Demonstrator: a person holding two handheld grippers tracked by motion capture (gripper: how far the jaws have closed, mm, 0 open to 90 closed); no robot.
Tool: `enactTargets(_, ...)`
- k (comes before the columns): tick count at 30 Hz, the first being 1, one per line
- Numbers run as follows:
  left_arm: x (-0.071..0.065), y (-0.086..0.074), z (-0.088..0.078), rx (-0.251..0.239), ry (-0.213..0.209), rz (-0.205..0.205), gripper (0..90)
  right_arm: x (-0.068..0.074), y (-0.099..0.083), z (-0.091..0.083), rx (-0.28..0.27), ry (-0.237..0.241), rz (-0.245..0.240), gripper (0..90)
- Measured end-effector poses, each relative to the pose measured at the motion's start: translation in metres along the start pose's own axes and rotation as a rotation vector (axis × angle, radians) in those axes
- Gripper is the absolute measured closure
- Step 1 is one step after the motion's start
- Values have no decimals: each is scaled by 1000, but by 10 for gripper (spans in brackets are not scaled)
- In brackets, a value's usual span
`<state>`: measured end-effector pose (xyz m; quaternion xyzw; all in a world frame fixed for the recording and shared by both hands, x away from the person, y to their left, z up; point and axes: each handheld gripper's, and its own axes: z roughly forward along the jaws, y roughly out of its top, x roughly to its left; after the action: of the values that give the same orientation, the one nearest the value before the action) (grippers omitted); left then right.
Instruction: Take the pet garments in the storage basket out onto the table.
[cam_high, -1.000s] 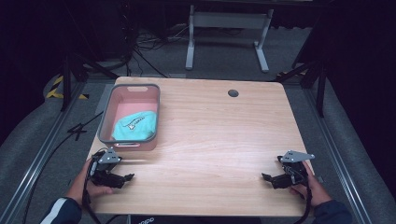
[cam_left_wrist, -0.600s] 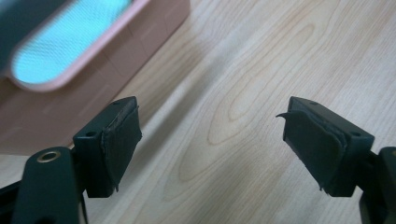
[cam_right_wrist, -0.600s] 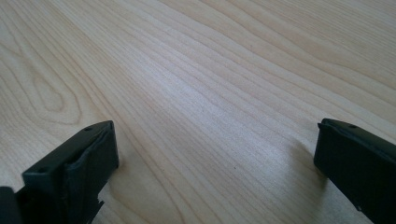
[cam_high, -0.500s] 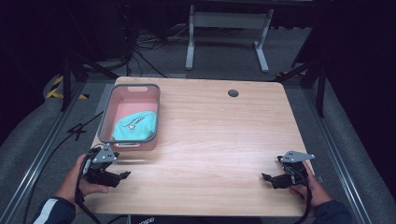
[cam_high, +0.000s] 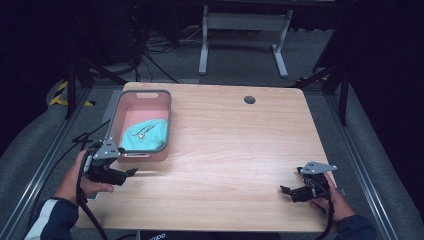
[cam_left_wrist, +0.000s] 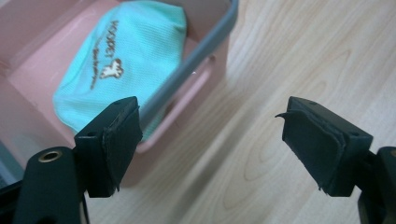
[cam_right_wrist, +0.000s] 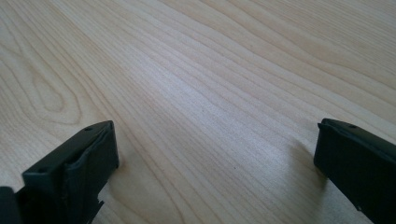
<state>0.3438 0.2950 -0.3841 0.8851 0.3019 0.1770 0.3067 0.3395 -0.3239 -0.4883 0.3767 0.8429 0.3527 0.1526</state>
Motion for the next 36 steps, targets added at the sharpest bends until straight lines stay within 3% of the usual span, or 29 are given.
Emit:
enactTargets(8,22,25,0,8,8,4,196,0,0,0,0,0,0,2)
enactTargets(17,44,46,24,56,-14,-16,196,0,0,0,0,-1,0,2)
enactTargets(20,48,51,34,91,-3,4,200,0,0,0,0,-1,0,2)
enactTargets(28,66,66,64,198,-44,3,198,0,0,0,-1,-3,0,2)
enactTargets(36,75,75,103,293,-45,-5,194,0,0,-1,1,-4,0,2)
